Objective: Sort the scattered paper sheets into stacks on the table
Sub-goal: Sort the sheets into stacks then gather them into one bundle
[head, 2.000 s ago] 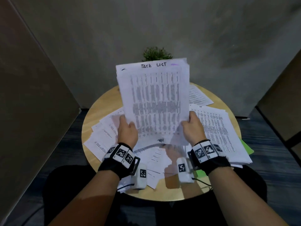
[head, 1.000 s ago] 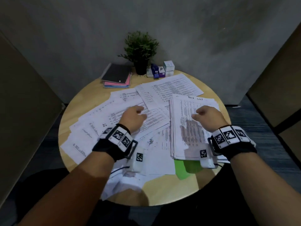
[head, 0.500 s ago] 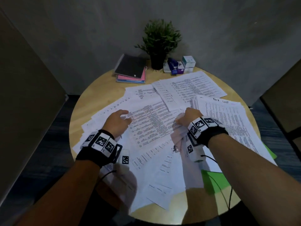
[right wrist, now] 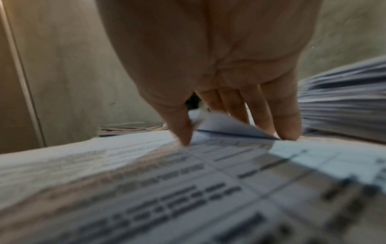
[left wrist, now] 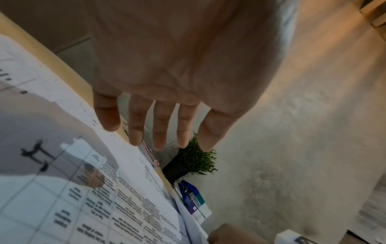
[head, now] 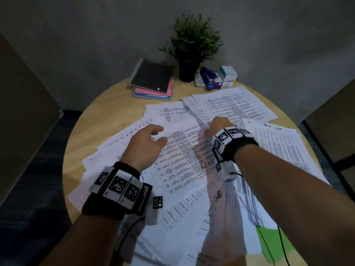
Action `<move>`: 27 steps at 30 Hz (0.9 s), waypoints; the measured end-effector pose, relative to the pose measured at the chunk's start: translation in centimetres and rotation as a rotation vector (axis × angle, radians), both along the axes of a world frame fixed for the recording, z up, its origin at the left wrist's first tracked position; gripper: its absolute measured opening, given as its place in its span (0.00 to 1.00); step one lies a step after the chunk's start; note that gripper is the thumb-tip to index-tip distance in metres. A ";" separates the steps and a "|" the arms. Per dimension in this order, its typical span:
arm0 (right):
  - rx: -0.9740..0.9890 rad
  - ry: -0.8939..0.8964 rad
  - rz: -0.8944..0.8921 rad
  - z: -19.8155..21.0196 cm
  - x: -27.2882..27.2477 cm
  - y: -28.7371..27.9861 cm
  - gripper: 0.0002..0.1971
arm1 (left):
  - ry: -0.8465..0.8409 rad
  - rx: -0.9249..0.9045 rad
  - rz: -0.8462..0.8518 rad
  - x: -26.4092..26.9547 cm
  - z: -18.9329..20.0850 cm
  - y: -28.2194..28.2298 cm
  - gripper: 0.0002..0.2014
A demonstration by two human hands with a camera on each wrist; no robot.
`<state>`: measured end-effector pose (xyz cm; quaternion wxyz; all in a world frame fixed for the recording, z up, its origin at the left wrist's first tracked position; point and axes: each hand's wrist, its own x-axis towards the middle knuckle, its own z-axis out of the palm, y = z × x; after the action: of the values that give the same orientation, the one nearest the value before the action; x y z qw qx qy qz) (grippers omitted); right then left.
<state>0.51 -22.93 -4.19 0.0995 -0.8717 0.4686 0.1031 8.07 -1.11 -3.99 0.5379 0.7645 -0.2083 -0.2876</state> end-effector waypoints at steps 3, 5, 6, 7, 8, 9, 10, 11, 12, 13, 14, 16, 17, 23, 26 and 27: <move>-0.087 0.002 0.007 0.0 0.1 -0.4 0.09 | -0.041 -0.017 -0.025 -0.1 0.0 0.0 0.11; -0.130 -0.045 0.002 0.9 0.0 -0.6 0.11 | -0.063 -0.052 -0.021 -0.3 0.1 0.1 0.10; -0.152 -0.090 -0.009 1.7 -0.1 -0.7 0.11 | -0.080 -0.071 -0.016 -0.4 0.1 0.2 0.11; -0.172 -0.158 -0.012 2.7 -0.2 -0.7 0.12 | -0.094 -0.091 -0.015 -0.6 0.2 0.2 0.12; -0.191 -0.234 -0.009 3.9 -0.4 -0.5 0.11 | -0.108 -0.110 -0.018 -0.8 0.3 0.2 0.14; -0.216 -0.312 0.009 5.2 -0.5 -0.2 0.10 | -0.120 -0.135 -0.026 -1.0 0.5 0.2 0.16; -0.244 -0.384 0.039 6.5 -0.7 0.1 0.09 | -0.130 -0.162 -0.042 -1.4 0.7 0.1 0.20; -0.261 -0.454 0.067 7.8 -1.0 0.8 0.07 | -0.136 -0.184 -0.062 -1.8 1.0 0.1 0.24; -0.264 -0.534 0.084 8.9 -1.3 1.8 0.10 | -0.142 -0.208 -0.084 -2.2 1.2 0.1 0.28; -0.231 -0.619 0.087 9.9 -1.6 3.1 0.14 | -0.154 -0.227 -0.107 -2.6 1.2 0.0 0.33; -0.169 -0.727 0.086 10.5 -1.9 4.4 0.15 | -0.171 -0.245 -0.136 -3.0 1.3 0.0 0.39; 0.048 -0.983 0.055 11.0 -2.1 7.3 0.09 | -0.206 -0.297 -0.183 -3.6 1.4 -0.2 0.47; 0.156 -1.071 0.025 11.1 -2.1 8.8 0.08 | -0.220 -0.334 -0.189 -3.9 1.5 -0.3 0.48; 0.966 -1.301 -0.093 12.3 -1.5 14.3 0.05 | -0.347 -0.511 0.179 -3.1 1.8 0.4 0.22; 1.016 -1.198 0.035 12.8 -2.1 13.5 0.18 | -0.300 -0.492 0.348 -1.1 2.3 1.6 0.14; 0.958 -1.171 0.048 12.8 -2.2 12.6 0.19 | -0.274 -0.467 0.397 -0.4 2.3 2.0 0.13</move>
<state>-1.71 -10.35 8.56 0.6979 -0.6554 0.2241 -0.1821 7.69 0.91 -1.67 0.7111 0.6779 -0.1858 -0.0160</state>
